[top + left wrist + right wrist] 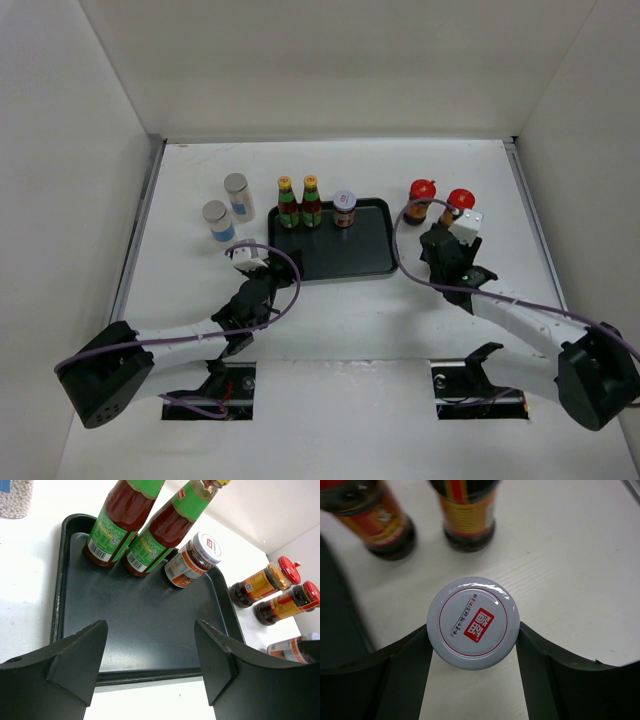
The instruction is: Organize the condiment bottles
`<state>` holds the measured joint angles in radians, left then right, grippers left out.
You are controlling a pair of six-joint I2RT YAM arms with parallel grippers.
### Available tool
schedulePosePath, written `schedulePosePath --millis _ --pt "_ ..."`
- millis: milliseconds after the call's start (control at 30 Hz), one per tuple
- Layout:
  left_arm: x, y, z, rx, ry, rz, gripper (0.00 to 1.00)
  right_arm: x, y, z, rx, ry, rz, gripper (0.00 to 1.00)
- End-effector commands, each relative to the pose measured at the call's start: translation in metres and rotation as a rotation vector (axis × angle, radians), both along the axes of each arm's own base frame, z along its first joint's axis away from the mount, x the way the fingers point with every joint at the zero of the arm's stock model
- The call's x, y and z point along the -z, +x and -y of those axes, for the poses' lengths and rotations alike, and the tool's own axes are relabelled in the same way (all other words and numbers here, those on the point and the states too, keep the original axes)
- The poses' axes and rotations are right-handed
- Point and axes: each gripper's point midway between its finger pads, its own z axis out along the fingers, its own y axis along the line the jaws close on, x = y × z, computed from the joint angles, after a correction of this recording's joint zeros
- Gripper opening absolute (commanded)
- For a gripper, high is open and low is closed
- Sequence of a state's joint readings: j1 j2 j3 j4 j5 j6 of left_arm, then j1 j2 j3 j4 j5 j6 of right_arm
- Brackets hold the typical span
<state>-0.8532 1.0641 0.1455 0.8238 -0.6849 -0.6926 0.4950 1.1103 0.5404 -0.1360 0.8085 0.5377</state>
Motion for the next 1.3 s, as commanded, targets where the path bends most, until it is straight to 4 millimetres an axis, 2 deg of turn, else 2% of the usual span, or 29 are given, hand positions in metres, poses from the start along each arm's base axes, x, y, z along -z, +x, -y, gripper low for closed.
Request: schedulePosePath --millis 0,67,100,233,333,467,600,733,900,967,1067,1200,1267 --pt "-0.021 0.006 0.006 0.001 -0.054 0.047 0.69 -0.089 0.025 -0.029 -0.015 0.053 0.257 0.56" --pt "-0.022 0.005 0.005 0.003 -0.056 0.048 0.69 -0.103 0.036 -0.057 -0.098 0.086 0.280 0.56" --pt "-0.023 0.005 0.005 0.004 -0.060 0.050 0.69 -0.110 0.043 -0.078 -0.161 0.113 0.292 0.56" --pt "-0.021 0.006 0.004 0.000 -0.049 0.047 0.69 -0.120 0.071 -0.129 -0.284 0.183 0.320 0.56" --pt "-0.023 0.005 0.003 0.000 -0.060 0.051 0.69 -0.118 0.097 -0.161 -0.345 0.196 0.325 0.56" --pt "-0.021 0.006 0.004 0.001 -0.052 0.047 0.69 -0.106 0.130 -0.196 -0.398 0.200 0.319 0.58" --pt "-0.021 0.006 0.004 0.001 -0.053 0.048 0.69 -0.080 0.157 -0.201 -0.382 0.183 0.285 0.58" --pt "-0.024 0.005 0.003 0.006 -0.062 0.053 0.69 -0.064 0.170 -0.203 -0.391 0.149 0.262 0.60" --pt "-0.022 0.008 0.000 -0.008 -0.056 0.048 0.69 -0.055 0.175 -0.196 -0.363 0.123 0.249 0.74" --pt "-0.021 0.011 -0.001 -0.015 -0.047 0.046 0.69 -0.054 0.176 -0.191 -0.344 0.120 0.257 0.79" --pt "-0.022 0.013 -0.004 -0.027 -0.043 0.047 0.69 -0.059 0.176 -0.189 -0.342 0.113 0.269 0.91" --pt "-0.020 0.020 -0.006 -0.050 -0.020 0.040 0.68 -0.084 0.162 -0.186 -0.367 0.139 0.310 0.96" --pt "-0.021 0.025 -0.008 -0.062 -0.014 0.036 0.67 -0.098 0.146 -0.178 -0.376 0.154 0.333 0.95"
